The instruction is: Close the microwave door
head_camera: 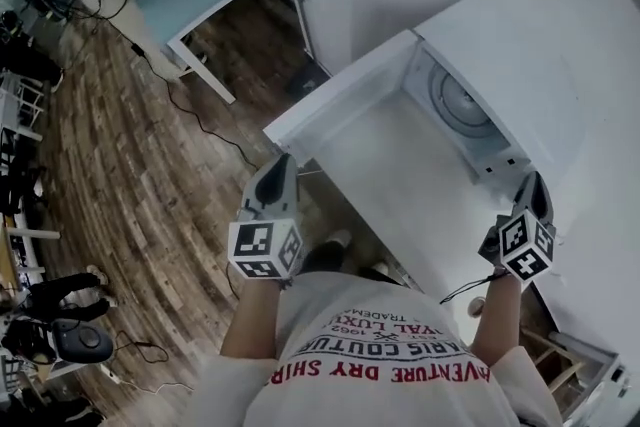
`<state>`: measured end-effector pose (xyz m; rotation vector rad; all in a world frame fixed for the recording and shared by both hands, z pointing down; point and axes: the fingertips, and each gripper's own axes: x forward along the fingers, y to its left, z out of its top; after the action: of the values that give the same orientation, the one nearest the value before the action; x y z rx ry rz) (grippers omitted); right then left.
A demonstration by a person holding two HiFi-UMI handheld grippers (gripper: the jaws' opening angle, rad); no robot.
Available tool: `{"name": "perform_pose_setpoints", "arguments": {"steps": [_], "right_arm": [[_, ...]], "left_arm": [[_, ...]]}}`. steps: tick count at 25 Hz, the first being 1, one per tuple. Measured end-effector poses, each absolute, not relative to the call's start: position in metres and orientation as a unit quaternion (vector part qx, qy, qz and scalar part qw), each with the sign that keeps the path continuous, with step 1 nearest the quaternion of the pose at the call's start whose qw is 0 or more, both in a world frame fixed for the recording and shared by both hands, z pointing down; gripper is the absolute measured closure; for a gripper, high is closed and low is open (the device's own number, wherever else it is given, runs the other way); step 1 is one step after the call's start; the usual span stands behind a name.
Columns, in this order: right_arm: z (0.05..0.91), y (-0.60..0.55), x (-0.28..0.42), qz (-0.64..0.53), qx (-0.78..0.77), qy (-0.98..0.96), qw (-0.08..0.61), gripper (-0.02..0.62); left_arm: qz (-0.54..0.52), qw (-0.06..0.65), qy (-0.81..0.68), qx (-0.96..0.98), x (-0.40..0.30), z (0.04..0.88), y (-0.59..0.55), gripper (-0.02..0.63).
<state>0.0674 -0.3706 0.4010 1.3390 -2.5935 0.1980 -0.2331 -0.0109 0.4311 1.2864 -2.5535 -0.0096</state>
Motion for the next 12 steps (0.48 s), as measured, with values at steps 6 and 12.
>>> {"name": "perform_pose_setpoints", "arguments": {"steps": [6,12], "right_arm": [[0.4,-0.367,0.066,0.061,0.469,-0.873,0.117,0.588],[0.402,-0.368,0.066,0.064,0.473,-0.871,0.114,0.588]], "left_arm": [[0.0,0.149,-0.903,0.404,-0.277,0.45,0.021,0.609],[0.006,0.166,-0.903,0.395,-0.312,0.466,0.02,0.61]]}}
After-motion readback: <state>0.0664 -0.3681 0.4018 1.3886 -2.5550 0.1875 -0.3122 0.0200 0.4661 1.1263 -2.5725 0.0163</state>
